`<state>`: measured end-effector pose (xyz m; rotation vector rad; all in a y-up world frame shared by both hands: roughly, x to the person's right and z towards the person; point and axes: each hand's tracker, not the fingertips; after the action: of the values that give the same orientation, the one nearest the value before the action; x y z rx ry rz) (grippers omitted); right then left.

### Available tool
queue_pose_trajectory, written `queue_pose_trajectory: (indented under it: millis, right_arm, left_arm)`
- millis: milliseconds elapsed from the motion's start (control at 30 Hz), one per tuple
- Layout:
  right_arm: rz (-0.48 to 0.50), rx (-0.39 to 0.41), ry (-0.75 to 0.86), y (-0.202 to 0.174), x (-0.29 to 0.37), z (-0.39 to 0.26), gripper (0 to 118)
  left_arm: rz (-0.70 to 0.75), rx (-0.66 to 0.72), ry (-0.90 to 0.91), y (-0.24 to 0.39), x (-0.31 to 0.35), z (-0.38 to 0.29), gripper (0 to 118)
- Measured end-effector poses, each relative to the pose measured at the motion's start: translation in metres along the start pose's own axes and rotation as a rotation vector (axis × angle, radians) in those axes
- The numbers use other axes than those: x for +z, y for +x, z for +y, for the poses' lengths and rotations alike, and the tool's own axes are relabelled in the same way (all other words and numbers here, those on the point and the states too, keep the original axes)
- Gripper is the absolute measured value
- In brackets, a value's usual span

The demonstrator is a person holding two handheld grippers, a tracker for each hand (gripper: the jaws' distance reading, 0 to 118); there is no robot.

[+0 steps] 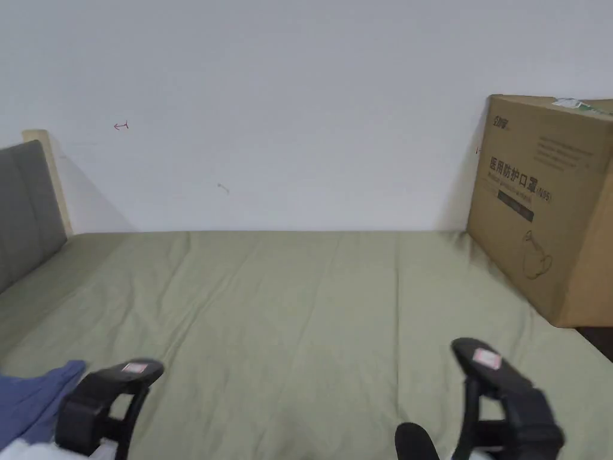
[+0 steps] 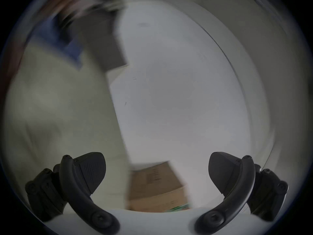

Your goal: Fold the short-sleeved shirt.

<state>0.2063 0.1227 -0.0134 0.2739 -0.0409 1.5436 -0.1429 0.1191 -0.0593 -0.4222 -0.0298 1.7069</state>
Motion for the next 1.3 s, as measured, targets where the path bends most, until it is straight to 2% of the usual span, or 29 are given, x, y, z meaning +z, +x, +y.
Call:
queue_pose_trajectory:
  millis: [33, 67, 100, 133, 200, 300, 367, 400, 433, 467, 533, 567, 633, 733, 800, 900, 1100, 1300]
  right_arm:
    - [0.036, -0.003, 0.022, -0.002, 0.001, -0.001, 118]
    - [0.095, -0.113, 0.021, 0.0, 0.001, 0.0, 118]
    - [0.136, -0.241, -0.005, 0.003, 0.0, -0.001, 118]
    - [0.139, -0.401, -0.05, 0.008, -0.002, -0.001, 118]
    - [0.079, -0.718, -0.136, 0.022, -0.009, -0.006, 118]
    - [0.001, -1.35, -0.287, 0.047, -0.015, -0.035, 118]
    - [-0.049, -1.819, -0.326, 0.051, -0.011, -0.058, 118]
    - [-0.06, -1.961, -0.342, 0.048, -0.007, -0.066, 118]
    - [-0.073, -2.038, -0.353, 0.044, -0.004, -0.072, 118]
    - [-0.084, -2.041, -0.379, 0.039, -0.003, -0.075, 118]
    - [-0.114, -1.865, -0.403, 0.029, 0.0, -0.071, 118]
    - [-0.12, -1.785, -0.397, 0.026, 0.001, -0.07, 118]
    - [-0.123, -1.677, -0.376, 0.026, 0.003, -0.062, 118]
    - [-0.158, -1.603, -0.364, 0.029, 0.005, -0.058, 118]
    - [-0.168, -1.613, -0.359, 0.042, 0.004, -0.035, 118]
    - [-0.168, -1.616, -0.348, 0.044, 0.002, -0.045, 118]
    - [-0.163, -1.544, -0.331, 0.043, 0.002, -0.05, 118]
    - [-0.167, -1.538, -0.326, 0.044, 0.001, -0.055, 118]
  left_arm:
    - [-0.016, 0.115, 0.011, -0.011, -0.003, 0.004, 118]
    - [-0.023, 0.162, 0.036, -0.016, -0.003, 0.005, 118]
    - [-0.014, 0.152, 0.07, -0.014, -0.002, 0.006, 118]
    - [0.014, 0.022, 0.112, -0.006, 0.0, 0.008, 118]
    - [0.042, -0.239, 0.188, 0.015, 0.003, -0.001, 118]
    - [0.039, -0.766, 0.337, 0.056, 0.009, -0.029, 118]
    - [0.116, -1.235, 0.497, 0.075, 0.008, -0.064, 118]
    - [0.151, -1.45, 0.605, 0.076, 0.007, -0.081, 118]
    - [0.115, -1.597, 0.735, 0.068, 0.013, -0.098, 118]
    - [0.035, -1.693, 0.82, 0.06, 0.017, -0.107, 118]
    - [-0.036, -1.765, 0.807, 0.056, 0.019, -0.117, 118]
    - [-0.039, -1.757, 0.737, 0.055, 0.021, -0.113, 118]
    - [-0.022, -1.697, 0.623, 0.055, 0.019, -0.115, 118]
    - [-0.014, -1.622, 0.553, 0.054, 0.016, -0.109, 118]
    - [-0.002, -1.62, 0.561, 0.052, 0.015, -0.109, 118]
    - [0.008, -1.636, 0.564, 0.051, 0.012, -0.107, 118]
    - [0.001, -1.728, 0.557, 0.049, 0.012, -0.112, 118]
    - [-0.012, -1.756, 0.525, 0.048, 0.011, -0.115, 118]
